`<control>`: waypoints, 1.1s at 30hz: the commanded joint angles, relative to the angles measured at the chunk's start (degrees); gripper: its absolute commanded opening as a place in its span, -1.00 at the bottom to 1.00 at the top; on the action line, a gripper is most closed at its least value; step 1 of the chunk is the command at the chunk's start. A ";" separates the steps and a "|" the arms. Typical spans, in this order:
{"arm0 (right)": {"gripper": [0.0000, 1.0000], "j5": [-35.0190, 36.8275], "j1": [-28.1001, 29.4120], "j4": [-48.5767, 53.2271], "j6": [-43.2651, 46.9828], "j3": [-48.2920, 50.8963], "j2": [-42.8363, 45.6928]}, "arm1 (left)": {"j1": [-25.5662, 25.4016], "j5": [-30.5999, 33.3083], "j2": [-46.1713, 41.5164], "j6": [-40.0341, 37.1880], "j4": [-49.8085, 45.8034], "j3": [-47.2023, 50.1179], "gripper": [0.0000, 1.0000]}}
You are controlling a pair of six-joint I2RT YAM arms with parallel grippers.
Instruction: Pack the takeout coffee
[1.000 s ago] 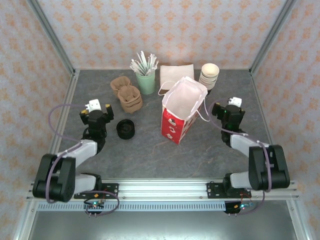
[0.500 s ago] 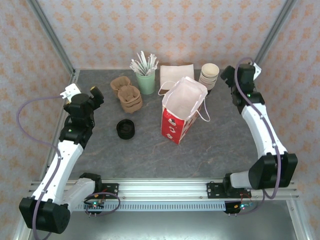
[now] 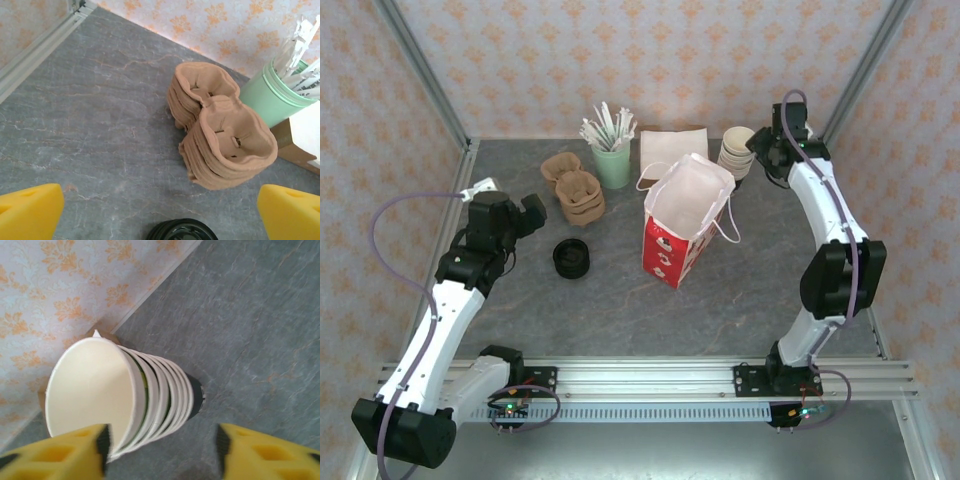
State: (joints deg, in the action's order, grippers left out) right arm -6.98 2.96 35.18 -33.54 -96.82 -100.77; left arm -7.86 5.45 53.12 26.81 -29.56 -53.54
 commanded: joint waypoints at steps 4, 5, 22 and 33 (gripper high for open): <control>0.03 -1.62 0.25 1.56 0.26 -3.08 -3.13 | -1.73 -5.92 -0.95 -0.47 0.29 0.78 1.00; 0.02 -1.74 0.29 1.40 0.47 -3.64 -3.61 | -1.94 -6.21 -1.15 -0.69 0.55 1.00 1.00; -0.54 -2.39 1.30 3.86 2.94 -12.01 -10.06 | -2.38 -4.14 -2.26 -1.43 -1.20 0.53 1.00; -1.00 -1.26 2.18 3.65 3.39 -11.43 -8.28 | -2.42 -4.20 -2.32 -1.28 -1.66 -0.14 1.00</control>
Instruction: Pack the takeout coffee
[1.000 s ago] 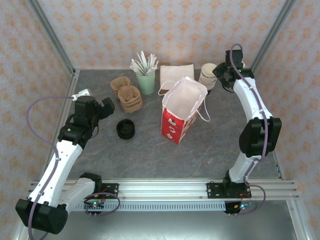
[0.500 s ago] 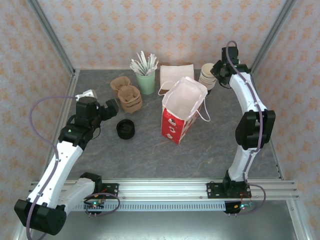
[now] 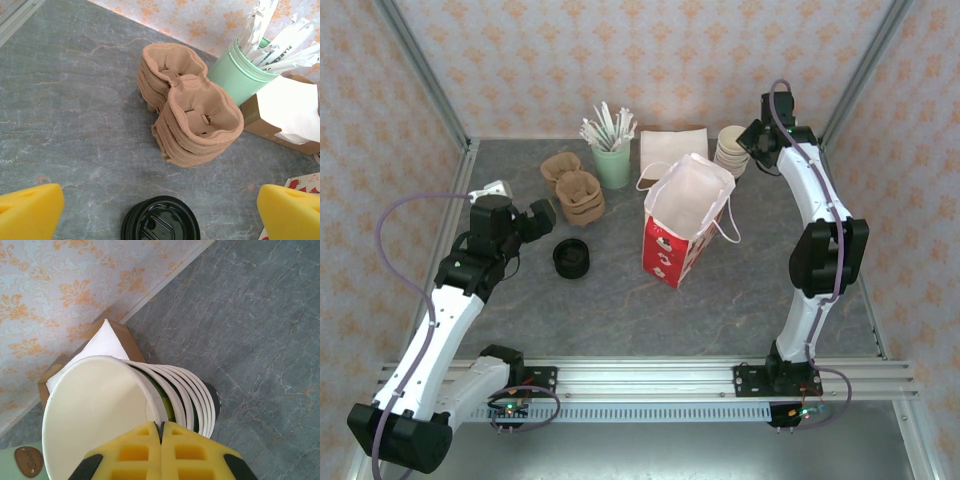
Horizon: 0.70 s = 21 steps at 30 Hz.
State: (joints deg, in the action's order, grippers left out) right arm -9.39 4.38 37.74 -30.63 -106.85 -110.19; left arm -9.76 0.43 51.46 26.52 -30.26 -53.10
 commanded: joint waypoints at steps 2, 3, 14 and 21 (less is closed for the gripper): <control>-1.00 1.96 1.14 0.86 0.49 -0.95 2.68 | -0.57 0.55 -0.57 -0.86 -0.94 -0.75 1.00; -1.00 2.33 1.32 0.78 0.40 -0.69 3.42 | -0.59 0.41 -0.57 -0.83 -1.01 -0.83 1.00; -1.00 4.22 2.97 2.73 0.90 -3.32 12.29 | -0.80 -1.35 -3.03 -1.01 -2.43 -3.36 1.00; -1.00 7.30 3.62 8.77 2.12 -4.97 20.14 | -0.92 -2.15 -4.87 -1.30 -3.66 -5.52 1.00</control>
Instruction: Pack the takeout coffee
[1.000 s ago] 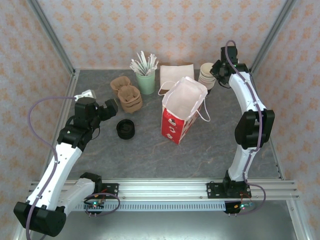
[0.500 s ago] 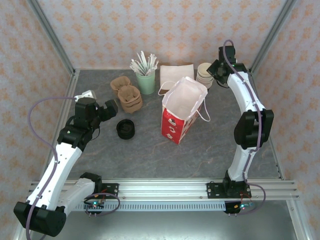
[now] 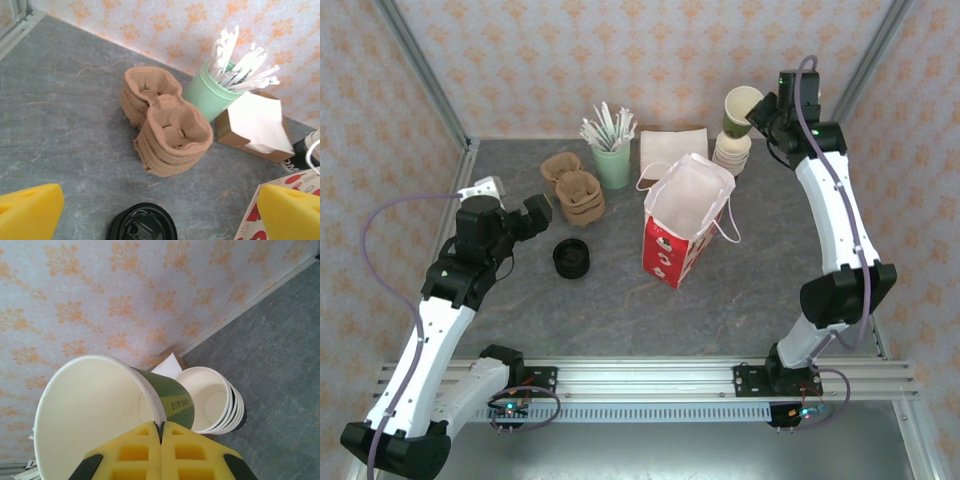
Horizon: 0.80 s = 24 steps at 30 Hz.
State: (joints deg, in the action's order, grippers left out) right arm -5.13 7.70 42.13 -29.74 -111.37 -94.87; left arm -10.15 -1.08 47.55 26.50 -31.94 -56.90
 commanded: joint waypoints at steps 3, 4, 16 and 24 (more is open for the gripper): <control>-1.00 6.37 0.25 6.68 2.36 3.35 11.38 | -0.53 0.10 -1.40 -1.63 -3.02 -1.63 1.00; -1.00 7.44 0.29 7.26 2.93 5.47 14.12 | -0.56 0.16 -1.54 -1.78 -3.07 -1.32 1.00; -1.00 -3.01 1.64 10.66 3.22 45.62 47.70 | -0.63 -4.25 -1.34 0.59 2.07 10.01 1.00; -1.00 -6.42 13.87 7.81 -4.08 65.97 59.34 | -0.92 -4.99 2.37 3.28 5.70 16.59 1.00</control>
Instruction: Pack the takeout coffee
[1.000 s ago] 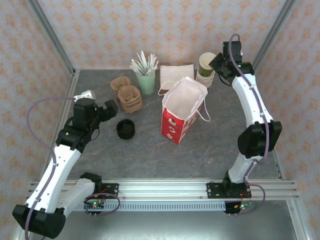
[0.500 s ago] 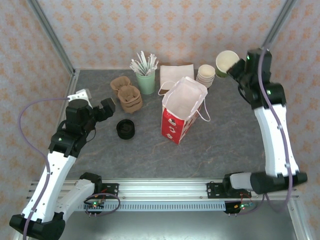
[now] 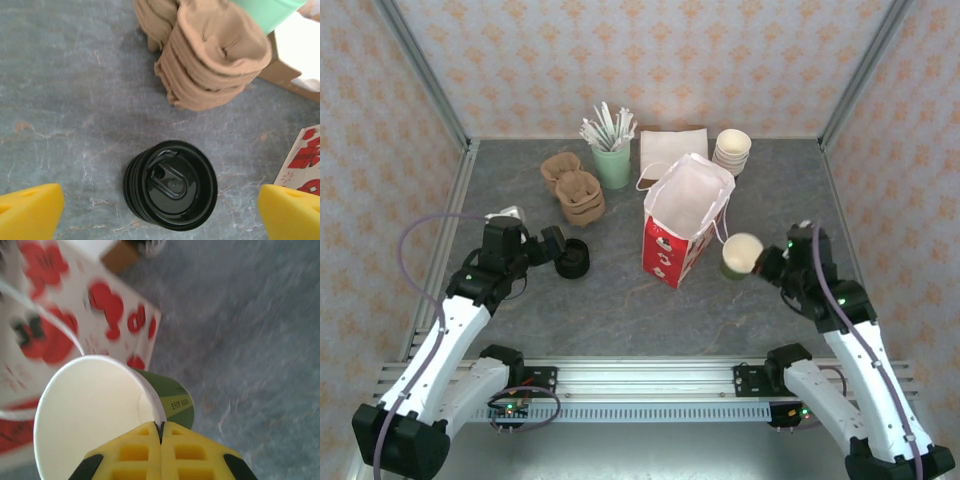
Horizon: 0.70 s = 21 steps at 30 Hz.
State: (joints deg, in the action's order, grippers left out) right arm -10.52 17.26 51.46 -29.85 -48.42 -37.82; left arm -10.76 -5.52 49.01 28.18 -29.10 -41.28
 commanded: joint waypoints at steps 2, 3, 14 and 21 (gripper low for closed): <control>-1.00 0.87 10.26 -3.13 -6.87 6.00 2.46 | -0.38 -0.50 2.31 1.78 3.25 1.44 1.00; -1.00 2.17 13.85 -4.27 -8.29 7.29 2.10 | -0.46 -0.47 3.02 1.93 3.51 1.68 1.00; -1.00 13.35 42.88 -26.59 -14.53 10.62 -11.66 | -0.69 -0.55 5.33 2.07 5.55 3.97 1.00; -1.00 16.41 48.35 -41.86 -14.45 8.09 -24.39 | -0.67 -1.00 6.62 2.06 6.23 4.90 1.00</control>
State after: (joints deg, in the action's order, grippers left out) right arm 1.87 65.28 20.16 -43.13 -38.70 -60.20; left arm -10.90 -6.02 55.31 29.85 -24.49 -36.91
